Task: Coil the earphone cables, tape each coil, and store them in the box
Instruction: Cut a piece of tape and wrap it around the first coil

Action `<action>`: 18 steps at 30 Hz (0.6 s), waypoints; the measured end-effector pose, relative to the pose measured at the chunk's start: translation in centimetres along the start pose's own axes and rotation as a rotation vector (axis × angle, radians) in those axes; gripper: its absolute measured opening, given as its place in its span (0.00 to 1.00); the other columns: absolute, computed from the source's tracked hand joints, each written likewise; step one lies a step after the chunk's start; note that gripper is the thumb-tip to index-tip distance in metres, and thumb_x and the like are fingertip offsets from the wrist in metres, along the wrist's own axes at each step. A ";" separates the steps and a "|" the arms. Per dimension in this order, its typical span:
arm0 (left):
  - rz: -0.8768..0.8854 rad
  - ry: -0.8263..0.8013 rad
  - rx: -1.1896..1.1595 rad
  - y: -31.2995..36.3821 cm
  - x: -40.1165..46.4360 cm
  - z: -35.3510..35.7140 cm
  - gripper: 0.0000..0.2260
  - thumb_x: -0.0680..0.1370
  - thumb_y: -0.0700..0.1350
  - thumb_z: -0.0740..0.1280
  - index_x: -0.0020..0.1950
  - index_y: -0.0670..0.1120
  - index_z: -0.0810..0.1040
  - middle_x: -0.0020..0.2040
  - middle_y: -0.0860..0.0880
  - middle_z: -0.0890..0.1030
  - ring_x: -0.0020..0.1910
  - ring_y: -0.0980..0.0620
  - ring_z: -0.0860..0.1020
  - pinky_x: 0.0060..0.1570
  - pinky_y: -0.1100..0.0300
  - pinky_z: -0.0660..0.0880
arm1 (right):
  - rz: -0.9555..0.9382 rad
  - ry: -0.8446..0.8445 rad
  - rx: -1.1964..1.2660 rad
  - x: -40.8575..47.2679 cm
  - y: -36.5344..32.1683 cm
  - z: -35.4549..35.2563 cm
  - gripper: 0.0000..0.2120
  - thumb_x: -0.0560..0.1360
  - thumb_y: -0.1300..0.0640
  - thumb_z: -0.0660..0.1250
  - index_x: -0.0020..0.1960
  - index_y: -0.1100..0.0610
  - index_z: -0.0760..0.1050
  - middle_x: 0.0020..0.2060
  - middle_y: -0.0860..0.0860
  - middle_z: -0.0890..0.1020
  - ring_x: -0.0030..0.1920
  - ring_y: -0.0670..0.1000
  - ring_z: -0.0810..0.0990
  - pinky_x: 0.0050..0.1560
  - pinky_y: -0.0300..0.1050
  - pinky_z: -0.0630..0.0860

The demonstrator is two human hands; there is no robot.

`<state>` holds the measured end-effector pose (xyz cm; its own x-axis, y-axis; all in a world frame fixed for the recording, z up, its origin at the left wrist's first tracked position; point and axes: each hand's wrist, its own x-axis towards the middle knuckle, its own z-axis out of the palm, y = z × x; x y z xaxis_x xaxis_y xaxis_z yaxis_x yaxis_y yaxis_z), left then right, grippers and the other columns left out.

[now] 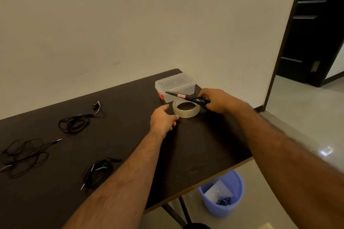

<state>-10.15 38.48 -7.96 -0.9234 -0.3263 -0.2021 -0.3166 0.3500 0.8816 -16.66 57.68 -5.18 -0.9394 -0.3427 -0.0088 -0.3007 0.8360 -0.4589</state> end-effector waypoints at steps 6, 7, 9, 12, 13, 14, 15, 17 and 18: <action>0.038 -0.006 0.036 -0.1 0.0 0.4 0.24 0.76 0.41 0.72 0.72 0.51 0.72 0.46 0.50 0.82 0.33 0.56 0.76 0.30 0.62 0.73 | -0.031 0.102 0.274 -0.3 -1.3 0.4 0.22 0.70 0.60 0.77 0.60 0.53 0.75 0.52 0.54 0.82 0.51 0.53 0.81 0.58 0.49 0.78; 0.047 0.001 0.033 -0.2 0.0 0.5 0.22 0.76 0.41 0.72 0.70 0.51 0.74 0.45 0.50 0.82 0.33 0.56 0.76 0.31 0.62 0.73 | -0.041 0.105 0.301 -0.4 -1.5 0.7 0.21 0.69 0.60 0.78 0.59 0.53 0.75 0.53 0.54 0.83 0.52 0.54 0.82 0.58 0.48 0.78; 0.067 0.020 0.032 -0.3 0.1 0.6 0.19 0.76 0.41 0.72 0.67 0.51 0.77 0.44 0.51 0.83 0.32 0.57 0.77 0.30 0.62 0.73 | -0.061 0.084 0.290 -0.3 -1.9 1.4 0.21 0.70 0.60 0.77 0.59 0.51 0.75 0.54 0.54 0.84 0.52 0.53 0.82 0.56 0.46 0.79; 0.085 0.047 0.041 -0.4 0.1 0.8 0.17 0.76 0.42 0.72 0.64 0.50 0.78 0.43 0.51 0.83 0.31 0.57 0.77 0.28 0.62 0.72 | -0.078 0.064 0.182 -0.1 -2.2 2.1 0.19 0.71 0.60 0.75 0.59 0.51 0.74 0.55 0.53 0.84 0.52 0.52 0.82 0.55 0.45 0.78; 0.088 0.054 0.044 -0.5 0.1 0.8 0.16 0.77 0.43 0.72 0.64 0.50 0.77 0.43 0.51 0.83 0.31 0.57 0.77 0.29 0.62 0.72 | -0.076 0.058 0.165 0.0 -2.3 2.1 0.19 0.71 0.61 0.75 0.59 0.51 0.74 0.55 0.53 0.84 0.52 0.52 0.82 0.54 0.44 0.78; 0.089 0.060 0.047 -0.5 0.1 0.8 0.16 0.77 0.43 0.72 0.64 0.50 0.77 0.43 0.51 0.83 0.32 0.57 0.77 0.30 0.62 0.73 | -0.073 0.048 0.153 0.1 -2.4 2.1 0.19 0.72 0.61 0.75 0.59 0.51 0.74 0.55 0.53 0.84 0.51 0.51 0.82 0.53 0.44 0.78; 0.092 0.065 0.049 -0.5 0.1 0.8 0.16 0.77 0.43 0.72 0.64 0.50 0.77 0.43 0.51 0.83 0.32 0.57 0.77 0.30 0.62 0.74 | -0.072 0.038 0.138 0.2 -2.4 2.0 0.18 0.72 0.61 0.75 0.59 0.50 0.75 0.54 0.53 0.84 0.50 0.51 0.82 0.52 0.43 0.78; 0.098 0.075 0.052 -0.6 0.1 0.9 0.15 0.77 0.43 0.72 0.64 0.49 0.78 0.43 0.51 0.82 0.32 0.57 0.77 0.31 0.62 0.74 | -0.068 0.023 0.102 0.1 -2.3 1.9 0.18 0.72 0.61 0.74 0.58 0.50 0.75 0.54 0.53 0.84 0.48 0.50 0.81 0.51 0.41 0.77; 0.100 0.080 0.054 -0.6 0.0 0.9 0.15 0.77 0.43 0.71 0.63 0.49 0.78 0.43 0.52 0.82 0.32 0.57 0.77 0.31 0.62 0.75 | -0.066 0.019 0.089 0.1 -2.2 1.9 0.18 0.72 0.61 0.74 0.59 0.50 0.75 0.54 0.53 0.84 0.48 0.50 0.81 0.50 0.41 0.77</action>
<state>-10.17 39.06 -8.91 -0.9315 -0.3553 -0.0781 -0.2373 0.4304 0.8709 -15.78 54.98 -5.88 -0.9213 -0.3867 0.0409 -0.3471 0.7703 -0.5349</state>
